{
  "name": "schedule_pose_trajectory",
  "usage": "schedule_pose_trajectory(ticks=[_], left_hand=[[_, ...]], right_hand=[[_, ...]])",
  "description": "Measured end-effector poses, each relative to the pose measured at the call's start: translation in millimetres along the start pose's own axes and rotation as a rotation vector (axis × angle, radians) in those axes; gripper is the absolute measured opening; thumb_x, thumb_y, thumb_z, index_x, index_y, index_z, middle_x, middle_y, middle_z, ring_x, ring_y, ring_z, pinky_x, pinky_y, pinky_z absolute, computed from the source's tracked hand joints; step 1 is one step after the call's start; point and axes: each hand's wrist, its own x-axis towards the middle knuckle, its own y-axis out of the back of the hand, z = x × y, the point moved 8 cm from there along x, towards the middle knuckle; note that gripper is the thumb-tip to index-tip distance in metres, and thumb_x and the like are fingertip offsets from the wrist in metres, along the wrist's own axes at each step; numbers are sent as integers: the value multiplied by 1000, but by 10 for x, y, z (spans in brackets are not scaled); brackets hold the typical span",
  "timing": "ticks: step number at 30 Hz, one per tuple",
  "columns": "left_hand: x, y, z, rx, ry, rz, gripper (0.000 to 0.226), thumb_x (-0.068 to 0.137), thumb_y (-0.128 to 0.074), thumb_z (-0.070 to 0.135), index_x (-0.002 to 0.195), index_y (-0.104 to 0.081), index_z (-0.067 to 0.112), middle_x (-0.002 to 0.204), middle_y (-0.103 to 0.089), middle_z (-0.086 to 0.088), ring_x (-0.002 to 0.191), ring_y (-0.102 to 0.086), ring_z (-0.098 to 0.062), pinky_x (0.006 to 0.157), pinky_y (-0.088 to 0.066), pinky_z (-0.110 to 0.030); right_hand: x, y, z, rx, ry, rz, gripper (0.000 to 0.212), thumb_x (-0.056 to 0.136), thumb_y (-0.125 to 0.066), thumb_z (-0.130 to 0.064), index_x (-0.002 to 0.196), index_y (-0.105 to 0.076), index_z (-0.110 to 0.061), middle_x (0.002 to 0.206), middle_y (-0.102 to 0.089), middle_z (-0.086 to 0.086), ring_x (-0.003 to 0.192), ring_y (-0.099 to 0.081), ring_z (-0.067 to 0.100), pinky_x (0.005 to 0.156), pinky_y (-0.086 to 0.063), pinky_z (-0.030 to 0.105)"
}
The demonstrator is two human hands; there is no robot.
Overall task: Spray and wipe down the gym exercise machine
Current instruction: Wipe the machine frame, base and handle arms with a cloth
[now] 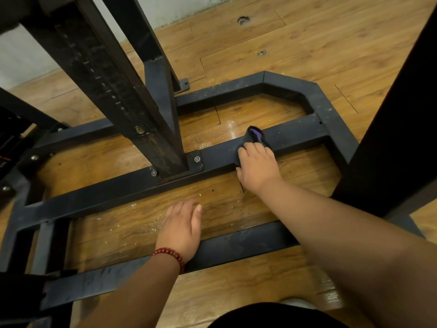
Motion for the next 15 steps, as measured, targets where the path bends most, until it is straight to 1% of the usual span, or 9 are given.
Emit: schedule_pose_trajectory(ticks=[1, 2, 3, 5, 6, 7, 10, 13, 15], left_hand=[[-1, 4, 0, -3, 3, -2, 48, 102, -25, 39, 136, -50, 16, 135, -52, -1, 130, -39, -16, 110, -30, -31], [-4, 8, 5, -5, 4, -4, 48, 102, -25, 39, 137, -50, 16, 135, -52, -1, 130, -39, -15, 110, -30, -31], [-7, 10, 15, -4, 2, -6, 49, 102, -24, 40, 137, -49, 17, 135, -52, 0, 130, -39, -15, 110, -30, -31], [-13, 15, 21, -2, -1, -8, 50, 101, -23, 41, 137, -49, 17, 135, -52, 0, 130, -39, -14, 110, -31, -31], [-17, 20, 23, -4, -2, -5, 50, 101, -24, 41, 136, -50, 17, 134, -53, 0, 129, -39, -14, 110, -31, -31], [-25, 30, 33, -6, -5, -1, 49, 101, -24, 40, 136, -50, 17, 134, -53, 0, 129, -40, -14, 110, -32, -31], [-45, 53, 61, -2, -13, 4, 43, 103, -31, 36, 136, -51, 17, 134, -53, 0, 130, -40, -14, 110, -32, -30], [-68, 85, 100, -3, -30, 10, 36, 102, -39, 30, 133, -54, 16, 132, -56, 0, 128, -42, -15, 107, -32, -29], [-81, 129, 148, -9, -55, 27, 34, 102, -43, 26, 130, -56, 14, 129, -58, -2, 125, -45, -17, 105, -33, -28]], right_hand=[[6, 18, 33, -4, 13, 16, 63, 97, -53, -36, 149, -27, -13, 143, -41, 8, 135, -35, 26, 110, -29, 38], [20, 22, 77, -16, 6, 17, 69, 95, -56, -34, 152, -22, -15, 144, -38, 7, 136, -32, 26, 111, -29, 39], [33, 15, 124, -32, -15, 4, 72, 96, -56, -30, 154, -16, -16, 149, -31, 9, 142, -25, 28, 115, -24, 39], [41, -29, 151, -45, -32, -28, 71, 98, -51, -20, 156, -10, -17, 161, -10, 13, 150, -3, 30, 121, -9, 41], [36, -45, 131, -38, -18, -46, 69, 99, -48, -16, 156, -9, -16, 163, -4, 12, 151, 1, 29, 121, -5, 40], [25, -44, 102, -24, 1, -61, 67, 99, -46, -12, 156, -11, -15, 164, -4, 10, 151, 0, 27, 121, -5, 40], [-12, 58, -11, 26, 63, -62, 58, 97, -47, -9, 151, -27, -16, 161, -22, 8, 149, -15, 26, 119, -18, 40], [-167, 192, -120, 75, 116, -20, 44, 95, -50, -11, 137, -42, -19, 142, -47, 4, 134, -39, 22, 107, -33, 36], [-336, 288, -218, 97, 173, 31, 41, 94, -52, -12, 134, -45, -19, 135, -51, 2, 127, -44, 21, 102, -35, 34]])
